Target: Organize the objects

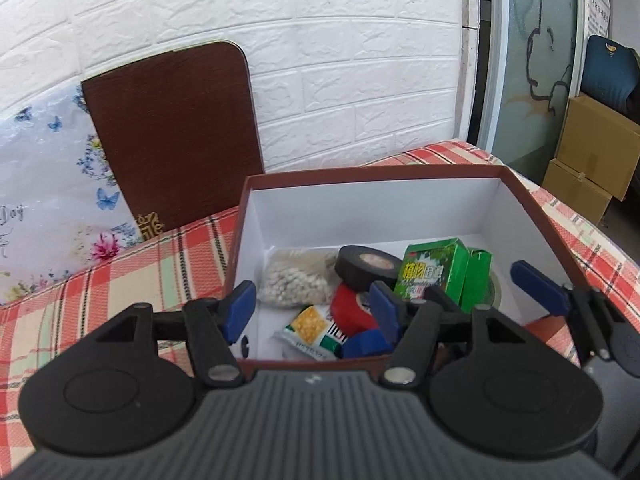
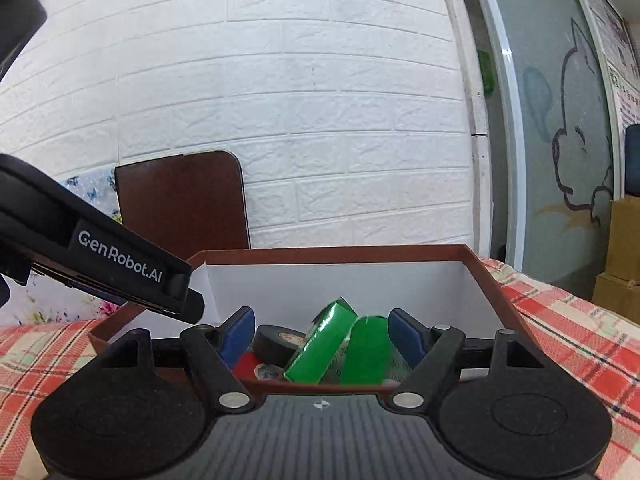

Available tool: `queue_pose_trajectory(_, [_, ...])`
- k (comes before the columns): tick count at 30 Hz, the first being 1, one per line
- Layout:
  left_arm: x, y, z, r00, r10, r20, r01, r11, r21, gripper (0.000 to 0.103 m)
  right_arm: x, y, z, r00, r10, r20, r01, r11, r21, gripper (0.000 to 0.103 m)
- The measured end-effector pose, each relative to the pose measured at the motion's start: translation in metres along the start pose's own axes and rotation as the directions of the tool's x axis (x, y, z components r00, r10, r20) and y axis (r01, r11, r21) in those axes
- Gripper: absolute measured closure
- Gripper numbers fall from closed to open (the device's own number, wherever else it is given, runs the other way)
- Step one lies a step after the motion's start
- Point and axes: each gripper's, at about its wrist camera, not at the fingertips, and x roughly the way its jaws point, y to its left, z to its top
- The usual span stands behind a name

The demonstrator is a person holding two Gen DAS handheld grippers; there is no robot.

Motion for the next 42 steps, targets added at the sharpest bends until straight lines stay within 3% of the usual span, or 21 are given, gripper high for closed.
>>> queue_pose_trajectory(7, [-0.02,0.004,-0.015,0.999,0.03,0.014,-0.031,0.999,0.009,0.033,-0.018,-0.02,-0.001,1.0,0.005,-0.005,-0.004,0.996,0.084,0.027])
queue_pose_trajectory(21, [-0.059,0.032,-0.051,0.994,0.104,0.027,-0.102,0.994,-0.042,0.022,-0.053,-0.016,0.0,0.996,0.074,-0.05,-0.066,0.986,0.155,0.027])
queue_pose_trajectory(30, [-0.076,0.043,-0.074,0.992,0.127,0.013,-0.126,0.99,-0.059,0.007,-0.081,0.001,0.007,0.992,0.123,-0.038,-0.114,0.977,0.18,0.018])
queue_pose_trajectory(42, [-0.095,0.056,-0.105,0.992,0.126,-0.019,-0.128,0.987,-0.095,0.0,-0.106,0.019,0.001,0.986,0.145,-0.079,-0.125,0.969,0.212,0.008])
